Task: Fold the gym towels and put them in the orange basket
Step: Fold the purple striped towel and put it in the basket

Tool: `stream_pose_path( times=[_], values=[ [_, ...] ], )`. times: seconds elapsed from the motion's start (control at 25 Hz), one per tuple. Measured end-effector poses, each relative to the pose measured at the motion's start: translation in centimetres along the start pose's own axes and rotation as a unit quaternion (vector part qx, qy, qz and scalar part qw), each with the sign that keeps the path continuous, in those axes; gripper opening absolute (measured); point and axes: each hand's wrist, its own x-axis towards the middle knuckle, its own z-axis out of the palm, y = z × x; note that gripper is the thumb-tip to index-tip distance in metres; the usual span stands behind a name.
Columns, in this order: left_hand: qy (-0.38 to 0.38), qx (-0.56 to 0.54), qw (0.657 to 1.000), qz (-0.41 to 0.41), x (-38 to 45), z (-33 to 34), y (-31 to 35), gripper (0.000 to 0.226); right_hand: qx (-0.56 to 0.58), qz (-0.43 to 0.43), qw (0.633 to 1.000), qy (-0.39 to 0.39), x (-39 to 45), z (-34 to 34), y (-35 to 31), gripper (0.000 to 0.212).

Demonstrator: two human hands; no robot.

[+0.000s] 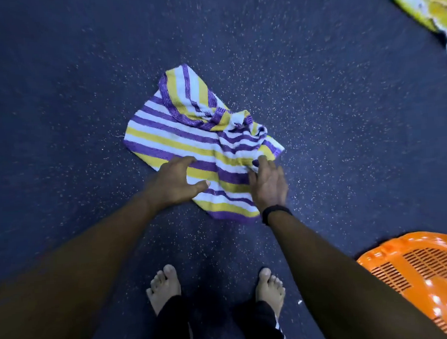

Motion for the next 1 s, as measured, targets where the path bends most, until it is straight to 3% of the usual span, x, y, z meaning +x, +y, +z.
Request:
stream_pose_path(
  times=[0.16,0.24,0.32,0.4,0.56,0.64,0.76,1.0],
  values=[
    [0.054,-0.018,0.998,-0.028,-9.2,-9.6,5.2,0.088,0.021,-0.234,0.972,0.022,-2.9,-13.0,-6.9,0.017],
    [0.108,-0.032,0.993,-0.039,-15.5,-16.6,7.8,0.094,0.022,-0.335,0.942,-0.010,-4.5,-22.1,-12.4,0.030],
    [0.175,-0.045,0.982,-0.057,-22.8,-23.9,10.3,0.083,0.021,-0.427,0.903,-0.044,-6.4,-32.3,-18.5,0.033],
    [0.249,-0.056,0.964,-0.071,-30.9,-30.4,12.3,0.075,0.007,-0.501,0.863,-0.069,-9.0,-41.4,-24.4,0.015],
    [0.361,-0.067,0.925,-0.095,-46.4,-40.0,14.1,0.075,-0.024,-0.600,0.794,-0.092,-16.2,-56.1,-35.7,0.011],
    [0.402,-0.071,0.906,-0.115,-54.7,-42.9,14.1,0.077,-0.046,-0.643,0.759,-0.097,-21.8,-62.2,-41.0,0.009],
    [0.450,-0.084,0.877,-0.145,-65.6,-44.4,13.6,0.080,-0.076,-0.698,0.702,-0.115,-30.5,-68.5,-46.9,0.021],
    [0.508,-0.122,0.832,-0.185,-83.7,-41.8,12.1,0.081,-0.071,-0.792,0.582,-0.167,-48.1,-75.6,-52.7,0.015]
  ],
)
